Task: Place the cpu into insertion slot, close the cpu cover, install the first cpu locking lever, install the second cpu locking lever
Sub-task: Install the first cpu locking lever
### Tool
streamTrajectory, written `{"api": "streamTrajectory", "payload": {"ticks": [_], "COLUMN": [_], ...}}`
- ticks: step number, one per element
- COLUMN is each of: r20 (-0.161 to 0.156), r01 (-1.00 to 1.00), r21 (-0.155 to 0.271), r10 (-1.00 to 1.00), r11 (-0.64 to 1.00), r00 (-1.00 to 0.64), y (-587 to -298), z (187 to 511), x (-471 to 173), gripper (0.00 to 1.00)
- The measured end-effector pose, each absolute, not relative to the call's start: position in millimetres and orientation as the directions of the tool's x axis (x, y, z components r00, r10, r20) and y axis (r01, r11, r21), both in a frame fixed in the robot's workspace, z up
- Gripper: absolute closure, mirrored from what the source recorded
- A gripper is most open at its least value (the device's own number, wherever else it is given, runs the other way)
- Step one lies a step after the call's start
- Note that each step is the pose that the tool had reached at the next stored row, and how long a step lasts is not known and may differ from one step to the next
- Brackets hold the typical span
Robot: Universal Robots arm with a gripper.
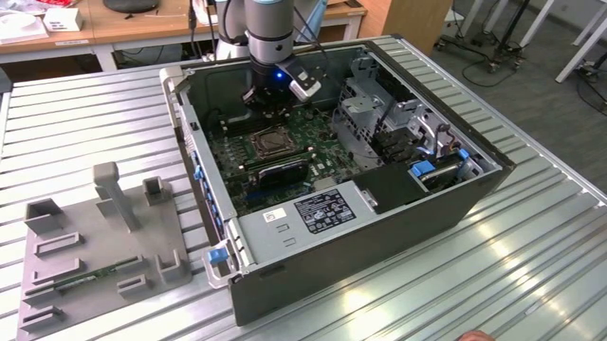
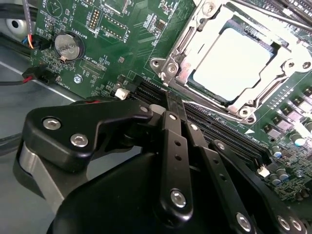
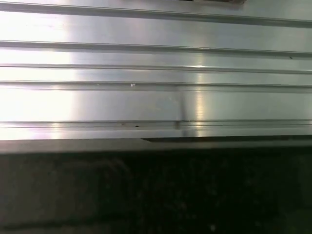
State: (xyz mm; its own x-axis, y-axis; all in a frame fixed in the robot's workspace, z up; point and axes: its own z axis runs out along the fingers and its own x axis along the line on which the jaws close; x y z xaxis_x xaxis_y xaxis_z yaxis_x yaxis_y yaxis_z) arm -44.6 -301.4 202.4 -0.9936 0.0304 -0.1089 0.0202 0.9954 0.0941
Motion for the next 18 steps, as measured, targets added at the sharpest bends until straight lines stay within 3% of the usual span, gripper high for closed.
{"api": "streamTrajectory", "payload": {"ticks": [18], "r20": [-0.113], "r01": [0.02], "r21": [0.094], "r10": [0.03], "r11": [0.995], "r00": [-0.993], "y": [-304.8], "z": [199.7], "x": [-44.8], "gripper": [0.89]}}
